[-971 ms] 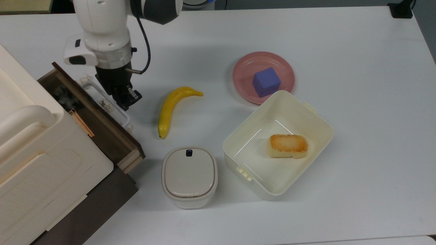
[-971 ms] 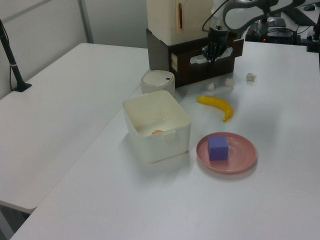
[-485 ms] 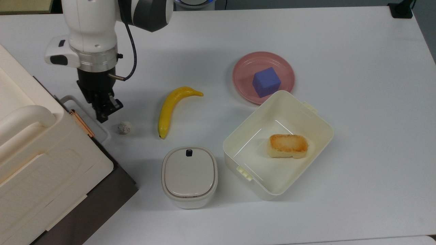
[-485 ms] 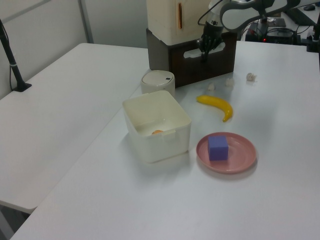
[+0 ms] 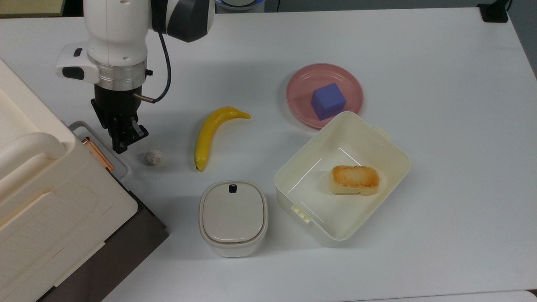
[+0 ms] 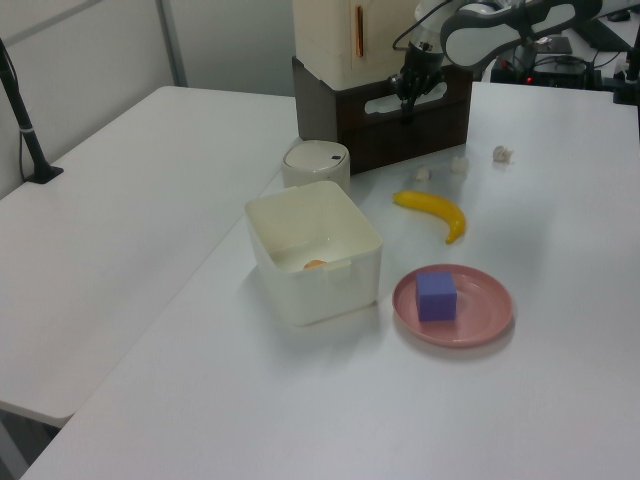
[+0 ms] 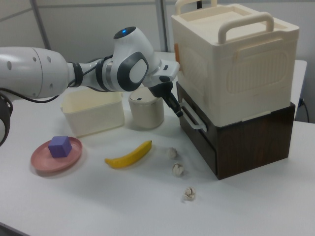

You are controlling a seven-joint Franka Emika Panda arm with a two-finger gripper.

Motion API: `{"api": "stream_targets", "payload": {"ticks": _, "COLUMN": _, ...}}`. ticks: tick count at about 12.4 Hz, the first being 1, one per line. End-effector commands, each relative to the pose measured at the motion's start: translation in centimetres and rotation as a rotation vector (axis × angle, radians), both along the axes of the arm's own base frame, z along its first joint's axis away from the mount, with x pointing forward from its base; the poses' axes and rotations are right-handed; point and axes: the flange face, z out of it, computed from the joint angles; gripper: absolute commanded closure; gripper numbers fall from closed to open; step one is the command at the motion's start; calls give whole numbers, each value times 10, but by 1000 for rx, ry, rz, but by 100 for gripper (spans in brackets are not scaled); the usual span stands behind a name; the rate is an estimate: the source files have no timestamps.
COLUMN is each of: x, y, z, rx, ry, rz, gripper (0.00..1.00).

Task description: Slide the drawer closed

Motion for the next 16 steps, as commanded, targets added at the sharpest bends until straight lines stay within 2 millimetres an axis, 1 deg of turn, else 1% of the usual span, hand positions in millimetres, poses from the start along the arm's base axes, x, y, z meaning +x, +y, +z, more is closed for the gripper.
{"api": "stream_targets", "payload": {"ticks": 1, "x": 2, "y": -19, "z": 16, "rx": -83, "ry": -25, "rz": 73, "gripper": 92}}
{"api": "stream_targets", "payload": {"ticks": 2, "x": -7, "y": -7, "z": 8, "rx": -77, "ry": 92, "rz": 137, "gripper": 92}}
{"api": "stream_targets", "payload": {"ticks": 3, "x": -10, "y": 10, "z": 2, "rx": -67, "ry": 176, "rz": 191, "gripper": 92}}
{"api": "stream_targets", "payload": {"ticks": 4, "x": -17, "y": 35, "z": 8, "rx": -32, "ry": 253, "rz": 270, "gripper": 91}}
{"api": "stream_targets", "payload": {"ticks": 5, "x": -26, "y": 54, "z": 25, "rx": 17, "ry": 283, "rz": 329, "gripper": 90}}
{"api": "stream_targets", "payload": {"ticks": 6, "x": -35, "y": 64, "z": 40, "rx": 42, "ry": 306, "rz": 374, "gripper": 88}}
{"api": "stream_targets", "payload": {"ticks": 7, "x": -44, "y": 77, "z": 54, "rx": 57, "ry": 336, "rz": 445, "gripper": 83}}
{"api": "stream_targets", "payload": {"ticks": 8, "x": -58, "y": 92, "z": 72, "rx": 76, "ry": 385, "rz": 575, "gripper": 74}}
{"api": "stream_targets", "payload": {"ticks": 9, "x": -66, "y": 96, "z": 80, "rx": 93, "ry": 405, "rz": 650, "gripper": 65}}
{"api": "stream_targets", "payload": {"ticks": 10, "x": -76, "y": 100, "z": 90, "rx": 113, "ry": 428, "rz": 744, "gripper": 42}}
{"api": "stream_targets", "payload": {"ticks": 11, "x": -78, "y": 101, "z": 90, "rx": 119, "ry": 444, "rz": 769, "gripper": 19}}
{"api": "stream_targets", "payload": {"ticks": 12, "x": -79, "y": 101, "z": 90, "rx": 120, "ry": 449, "rz": 775, "gripper": 0}}
{"api": "stream_targets", "payload": {"ticks": 14, "x": -78, "y": 99, "z": 92, "rx": 116, "ry": 447, "rz": 769, "gripper": 0}}
{"api": "stream_targets", "payload": {"ticks": 16, "x": -81, "y": 101, "z": 97, "rx": 117, "ry": 442, "rz": 760, "gripper": 0}}
